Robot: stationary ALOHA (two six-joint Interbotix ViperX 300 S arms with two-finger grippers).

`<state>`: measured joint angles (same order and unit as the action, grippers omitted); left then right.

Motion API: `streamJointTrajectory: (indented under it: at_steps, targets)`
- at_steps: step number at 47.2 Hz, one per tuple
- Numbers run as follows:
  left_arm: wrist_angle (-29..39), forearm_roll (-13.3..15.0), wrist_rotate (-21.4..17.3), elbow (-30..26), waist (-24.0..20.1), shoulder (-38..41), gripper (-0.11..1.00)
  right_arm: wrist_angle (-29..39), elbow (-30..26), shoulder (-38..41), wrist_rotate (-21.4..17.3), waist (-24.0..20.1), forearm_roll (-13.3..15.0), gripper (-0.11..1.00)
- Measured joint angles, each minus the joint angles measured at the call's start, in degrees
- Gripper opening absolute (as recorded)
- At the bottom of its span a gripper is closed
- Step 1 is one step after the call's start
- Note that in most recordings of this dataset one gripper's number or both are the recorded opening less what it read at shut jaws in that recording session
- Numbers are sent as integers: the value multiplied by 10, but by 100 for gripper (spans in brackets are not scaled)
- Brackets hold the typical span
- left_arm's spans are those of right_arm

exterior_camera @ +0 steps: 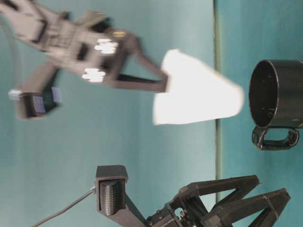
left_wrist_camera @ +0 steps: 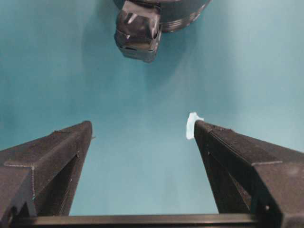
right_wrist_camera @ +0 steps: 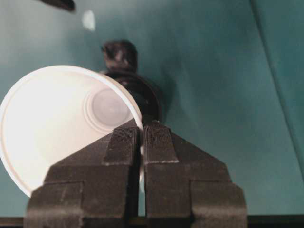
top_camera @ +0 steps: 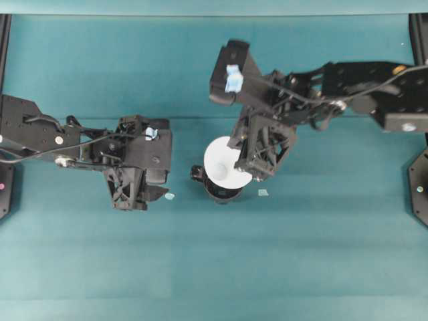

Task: Put a paper cup into the cup holder on your left arm.
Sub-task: 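Lift the paper cup and lower it into the black mug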

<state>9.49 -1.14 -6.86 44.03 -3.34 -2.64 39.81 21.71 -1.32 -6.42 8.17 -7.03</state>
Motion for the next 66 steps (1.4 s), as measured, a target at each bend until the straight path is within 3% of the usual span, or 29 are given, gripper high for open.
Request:
streamJointTrajectory:
  at_steps: [11, 34, 51, 66]
  targets:
    - [-1, 1, 0, 0, 0, -1, 94, -33, 11, 30, 0, -3, 0, -1]
    - [-1, 1, 0, 0, 0, -1, 94, -36, 10, 51, -1, -15, 6, -1]
    - [-1, 0, 0, 0, 1, 0, 94, -30, 10, 54, 0, -24, 47, -1]
    - [-1, 0, 0, 0, 0, -1, 94, -30, 10, 55, 0, -24, 54, -1]
